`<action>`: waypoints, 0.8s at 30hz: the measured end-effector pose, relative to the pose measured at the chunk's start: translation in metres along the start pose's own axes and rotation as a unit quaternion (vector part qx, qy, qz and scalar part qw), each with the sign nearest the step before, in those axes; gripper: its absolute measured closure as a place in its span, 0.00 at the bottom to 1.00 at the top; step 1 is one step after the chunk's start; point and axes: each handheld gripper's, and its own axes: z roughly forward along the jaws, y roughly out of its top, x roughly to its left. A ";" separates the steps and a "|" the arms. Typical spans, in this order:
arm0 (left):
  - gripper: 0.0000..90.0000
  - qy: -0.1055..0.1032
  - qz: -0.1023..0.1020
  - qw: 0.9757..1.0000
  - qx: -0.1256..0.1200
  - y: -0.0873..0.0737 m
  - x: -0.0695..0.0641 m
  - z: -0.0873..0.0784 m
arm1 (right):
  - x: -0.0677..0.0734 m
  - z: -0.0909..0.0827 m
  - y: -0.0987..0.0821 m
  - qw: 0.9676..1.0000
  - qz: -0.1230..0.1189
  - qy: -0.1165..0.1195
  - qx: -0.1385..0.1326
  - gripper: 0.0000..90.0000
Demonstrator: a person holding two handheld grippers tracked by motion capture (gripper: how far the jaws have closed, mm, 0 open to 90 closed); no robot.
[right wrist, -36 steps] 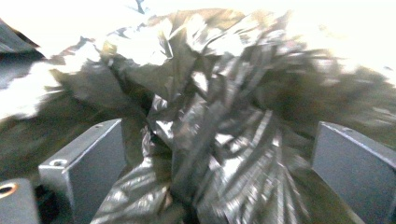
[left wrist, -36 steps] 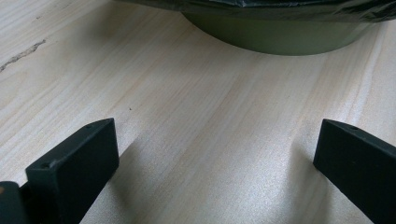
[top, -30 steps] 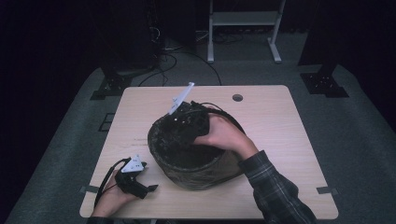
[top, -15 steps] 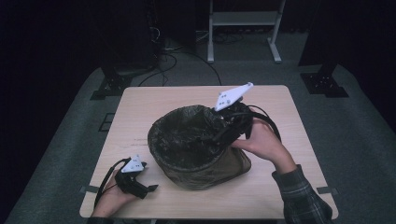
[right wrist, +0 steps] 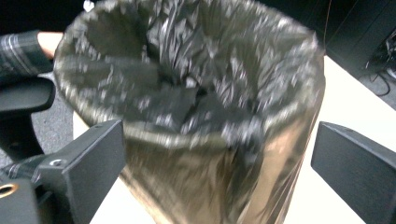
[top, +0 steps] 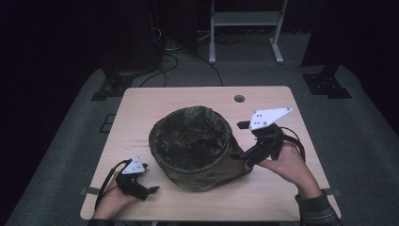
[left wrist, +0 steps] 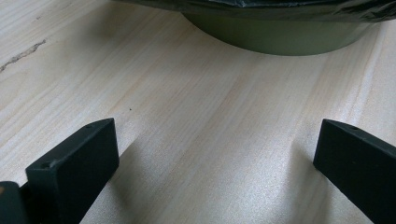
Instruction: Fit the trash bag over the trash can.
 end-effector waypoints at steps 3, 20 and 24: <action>0.00 0.000 0.000 1.000 0.001 0.000 0.000 0.000 | 0.004 0.000 -0.014 1.000 0.005 -0.001 0.005 0.03; 0.00 0.000 -0.001 1.000 0.000 0.000 0.000 0.000 | 0.017 0.022 -0.088 0.999 0.042 -0.007 0.014 0.03; 0.00 0.000 -0.001 1.000 0.000 0.000 0.000 0.000 | 0.020 0.027 -0.107 0.999 0.049 -0.011 0.001 0.03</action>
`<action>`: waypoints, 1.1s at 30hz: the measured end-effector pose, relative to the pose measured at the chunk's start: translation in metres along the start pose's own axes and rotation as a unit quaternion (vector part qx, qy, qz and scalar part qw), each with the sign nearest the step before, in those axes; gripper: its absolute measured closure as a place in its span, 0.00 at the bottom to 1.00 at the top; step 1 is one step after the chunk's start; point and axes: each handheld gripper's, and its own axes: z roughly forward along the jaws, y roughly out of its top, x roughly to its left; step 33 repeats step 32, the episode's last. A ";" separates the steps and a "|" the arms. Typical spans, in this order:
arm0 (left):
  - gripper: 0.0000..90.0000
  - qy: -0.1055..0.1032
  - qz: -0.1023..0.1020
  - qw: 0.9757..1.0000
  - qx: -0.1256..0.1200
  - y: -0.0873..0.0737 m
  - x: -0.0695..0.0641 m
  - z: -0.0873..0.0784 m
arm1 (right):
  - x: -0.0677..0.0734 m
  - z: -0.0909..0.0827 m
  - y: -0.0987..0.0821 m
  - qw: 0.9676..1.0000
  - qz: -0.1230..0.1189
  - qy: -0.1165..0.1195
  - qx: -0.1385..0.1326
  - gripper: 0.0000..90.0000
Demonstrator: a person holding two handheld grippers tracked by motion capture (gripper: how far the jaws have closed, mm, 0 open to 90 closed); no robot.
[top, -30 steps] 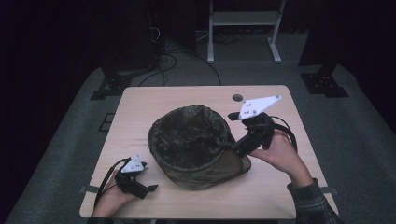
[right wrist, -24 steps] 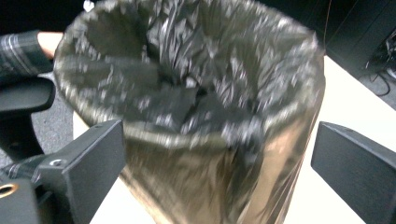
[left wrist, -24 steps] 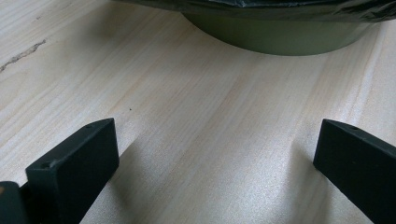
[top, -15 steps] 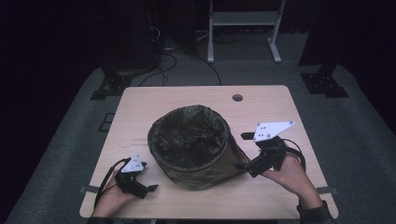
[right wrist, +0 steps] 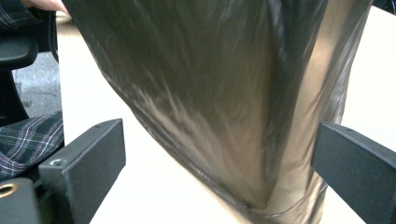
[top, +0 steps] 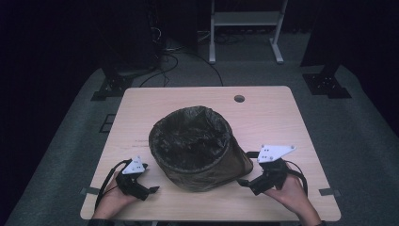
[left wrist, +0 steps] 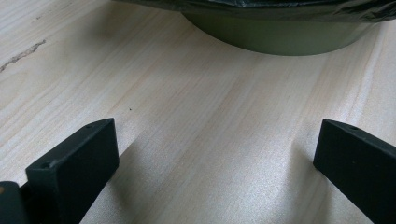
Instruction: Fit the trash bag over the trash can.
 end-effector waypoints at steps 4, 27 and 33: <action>0.00 0.000 0.000 1.000 0.000 0.000 0.000 0.000 | 0.003 0.007 -0.018 1.000 0.008 -0.003 -0.002 0.03; 0.00 0.000 0.000 1.000 0.000 0.000 0.000 0.000 | 0.004 0.042 -0.068 0.997 0.027 -0.030 0.065 0.03; 0.00 0.000 0.000 1.000 0.000 0.000 0.000 0.000 | 0.002 0.042 -0.069 0.997 0.038 -0.023 0.063 0.03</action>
